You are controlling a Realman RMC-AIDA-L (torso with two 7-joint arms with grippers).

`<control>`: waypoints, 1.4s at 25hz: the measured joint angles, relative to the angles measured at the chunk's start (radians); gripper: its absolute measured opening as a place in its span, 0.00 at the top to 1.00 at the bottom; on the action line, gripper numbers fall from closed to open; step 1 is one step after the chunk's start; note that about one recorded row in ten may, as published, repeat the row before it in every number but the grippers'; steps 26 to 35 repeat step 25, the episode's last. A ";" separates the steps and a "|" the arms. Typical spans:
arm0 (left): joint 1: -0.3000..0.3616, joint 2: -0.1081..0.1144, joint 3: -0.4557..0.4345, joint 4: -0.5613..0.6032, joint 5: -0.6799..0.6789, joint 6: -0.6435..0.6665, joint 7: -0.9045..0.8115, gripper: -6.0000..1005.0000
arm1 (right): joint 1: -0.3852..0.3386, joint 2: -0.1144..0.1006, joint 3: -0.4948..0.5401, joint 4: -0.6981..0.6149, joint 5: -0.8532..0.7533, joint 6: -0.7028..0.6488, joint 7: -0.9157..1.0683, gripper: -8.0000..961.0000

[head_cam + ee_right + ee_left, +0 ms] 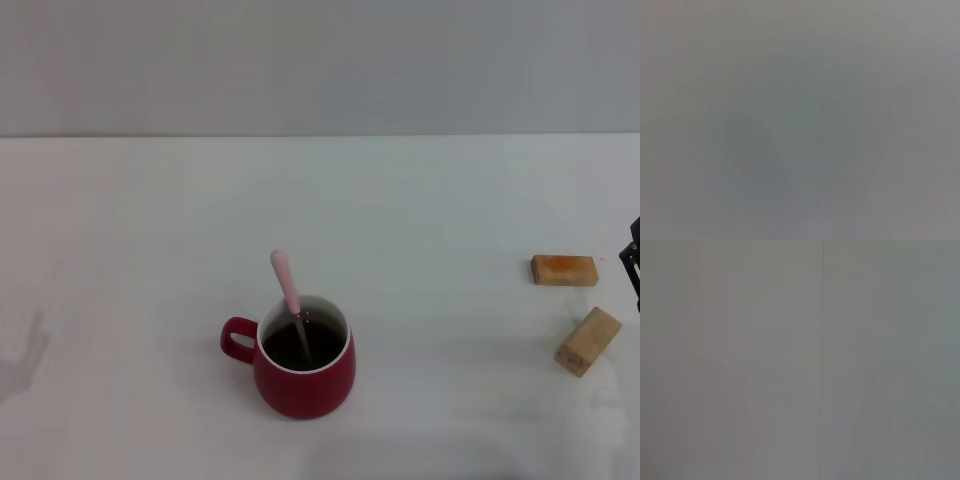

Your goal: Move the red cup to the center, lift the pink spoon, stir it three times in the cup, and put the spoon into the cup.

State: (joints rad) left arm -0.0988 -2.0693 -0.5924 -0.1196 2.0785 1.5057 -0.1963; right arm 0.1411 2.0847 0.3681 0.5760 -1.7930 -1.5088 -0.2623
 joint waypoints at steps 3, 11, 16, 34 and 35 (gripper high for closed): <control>0.001 0.000 0.000 0.000 0.000 0.000 0.000 0.17 | 0.000 0.000 0.000 0.002 -0.002 0.001 0.000 0.20; 0.002 0.000 0.000 0.000 0.000 0.000 0.000 0.17 | 0.000 0.000 0.000 0.004 -0.004 0.001 0.000 0.20; 0.002 0.000 0.000 0.000 0.000 0.001 0.000 0.17 | 0.000 0.000 0.000 0.004 -0.005 0.001 0.000 0.21; 0.003 0.000 0.001 0.000 0.000 0.009 0.000 0.17 | -0.001 0.000 -0.001 0.005 -0.005 0.000 0.000 0.20; 0.003 0.000 0.001 0.000 0.000 0.009 0.000 0.17 | -0.001 0.000 -0.001 0.005 -0.005 0.000 0.000 0.20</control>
